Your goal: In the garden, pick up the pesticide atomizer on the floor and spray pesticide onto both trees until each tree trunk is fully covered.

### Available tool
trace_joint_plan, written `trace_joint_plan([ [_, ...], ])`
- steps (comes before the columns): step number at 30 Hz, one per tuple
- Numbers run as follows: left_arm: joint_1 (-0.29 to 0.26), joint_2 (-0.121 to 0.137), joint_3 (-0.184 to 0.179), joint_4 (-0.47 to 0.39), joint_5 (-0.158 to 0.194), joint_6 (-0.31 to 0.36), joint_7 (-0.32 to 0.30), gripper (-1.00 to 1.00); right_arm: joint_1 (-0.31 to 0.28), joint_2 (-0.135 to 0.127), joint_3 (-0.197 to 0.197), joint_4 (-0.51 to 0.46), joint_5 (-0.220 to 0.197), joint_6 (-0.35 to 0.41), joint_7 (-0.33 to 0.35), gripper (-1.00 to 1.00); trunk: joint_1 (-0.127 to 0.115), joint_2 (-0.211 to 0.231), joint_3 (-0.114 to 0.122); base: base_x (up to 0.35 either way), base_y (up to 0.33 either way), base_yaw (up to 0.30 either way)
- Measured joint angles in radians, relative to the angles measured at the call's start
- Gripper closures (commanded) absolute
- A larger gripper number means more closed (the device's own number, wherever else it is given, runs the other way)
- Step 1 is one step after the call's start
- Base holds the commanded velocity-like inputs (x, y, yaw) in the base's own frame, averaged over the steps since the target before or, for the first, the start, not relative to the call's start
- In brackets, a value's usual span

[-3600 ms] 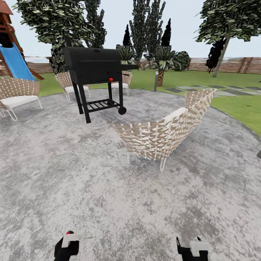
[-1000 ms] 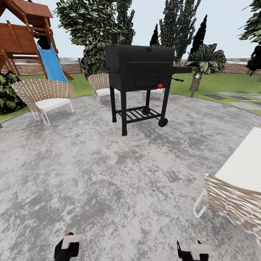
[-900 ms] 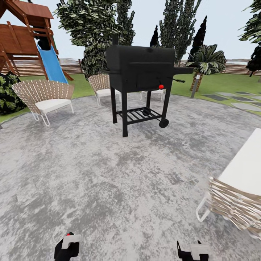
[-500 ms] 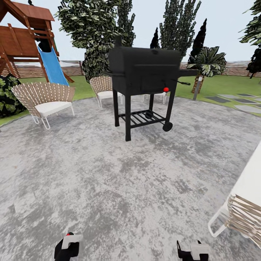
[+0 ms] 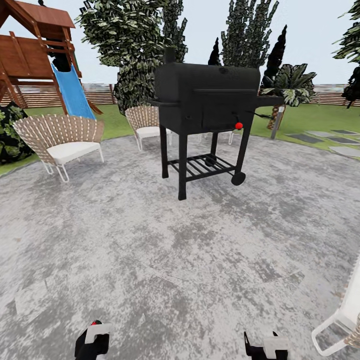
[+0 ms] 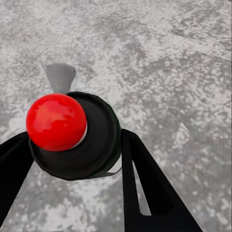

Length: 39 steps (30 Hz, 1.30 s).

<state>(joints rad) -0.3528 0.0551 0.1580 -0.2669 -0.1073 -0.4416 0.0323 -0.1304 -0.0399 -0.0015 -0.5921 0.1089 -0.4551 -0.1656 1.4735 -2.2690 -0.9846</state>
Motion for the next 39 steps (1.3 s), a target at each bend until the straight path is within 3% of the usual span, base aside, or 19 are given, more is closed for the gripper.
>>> trace_joint_plan([
  [9,0.0,0.0,0.0,0.0,0.0,0.001,0.0,1.0,0.0,0.0,0.0,0.0,0.0,0.0,0.0,-1.0,0.0,0.0,0.0,0.287,0.185,-0.04],
  [39,0.0,0.0,0.0,0.0,0.0,0.0,0.001,1.0,0.0,0.0,0.0,0.001,0.0,0.001,0.0,-1.0,0.0,0.0,0.0,0.281,0.188,-0.268],
])
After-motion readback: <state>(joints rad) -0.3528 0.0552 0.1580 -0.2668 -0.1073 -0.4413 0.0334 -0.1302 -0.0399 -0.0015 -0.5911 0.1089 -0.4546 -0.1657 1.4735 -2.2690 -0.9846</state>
